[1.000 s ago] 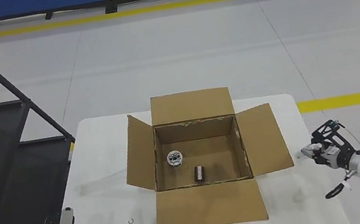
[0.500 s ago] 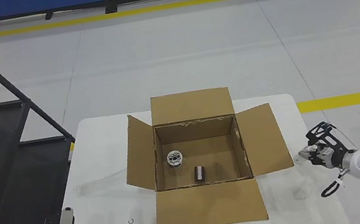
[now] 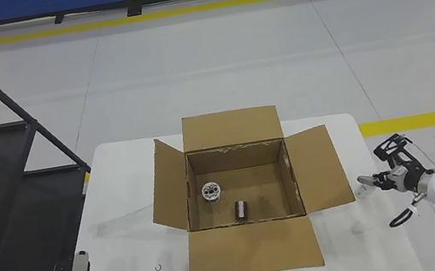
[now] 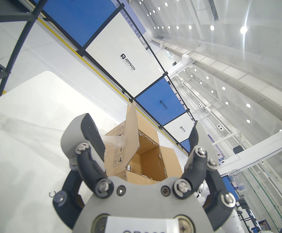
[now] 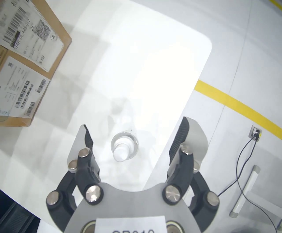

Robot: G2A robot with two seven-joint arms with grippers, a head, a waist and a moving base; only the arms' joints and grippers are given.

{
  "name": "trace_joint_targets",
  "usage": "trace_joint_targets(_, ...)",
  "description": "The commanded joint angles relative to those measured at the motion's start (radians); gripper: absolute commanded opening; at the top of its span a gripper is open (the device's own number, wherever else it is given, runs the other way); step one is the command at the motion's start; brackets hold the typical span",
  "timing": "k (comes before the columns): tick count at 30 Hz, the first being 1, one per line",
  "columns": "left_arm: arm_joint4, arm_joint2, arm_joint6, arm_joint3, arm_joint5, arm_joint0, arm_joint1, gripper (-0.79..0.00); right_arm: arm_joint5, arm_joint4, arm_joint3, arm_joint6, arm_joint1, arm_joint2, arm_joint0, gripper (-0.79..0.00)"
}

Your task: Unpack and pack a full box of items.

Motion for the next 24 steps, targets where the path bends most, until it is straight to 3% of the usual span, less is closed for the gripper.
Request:
trace_joint_targets(1,0.0,0.0,0.0,0.0,0.0,0.0,0.0,0.0,0.01,-0.002,-0.077,-0.005,0.005,0.031,-0.014,0.0)
trace_joint_targets(7,0.0,0.0,0.0,0.0,0.0,0.0,0.0,0.0,0.068,-0.007,-0.356,0.004,0.015,0.094,-0.02,0.0)
trace_joint_targets(11,0.0,0.0,0.0,0.0,0.0,0.0,0.0,0.0,0.083,0.029,-0.476,0.015,0.015,0.054,0.038,0.0)
trace_joint_targets(18,-0.007,-0.011,-0.004,0.007,0.015,-0.025,0.002,0.0,0.097,0.066,-0.513,0.1,0.0,-0.195,0.23,0.0)
trace_joint_targets(24,-0.013,-0.052,-0.042,0.048,0.039,-0.091,0.01,0.0,0.129,0.125,-0.322,0.142,-0.047,-0.488,0.436,0.0)
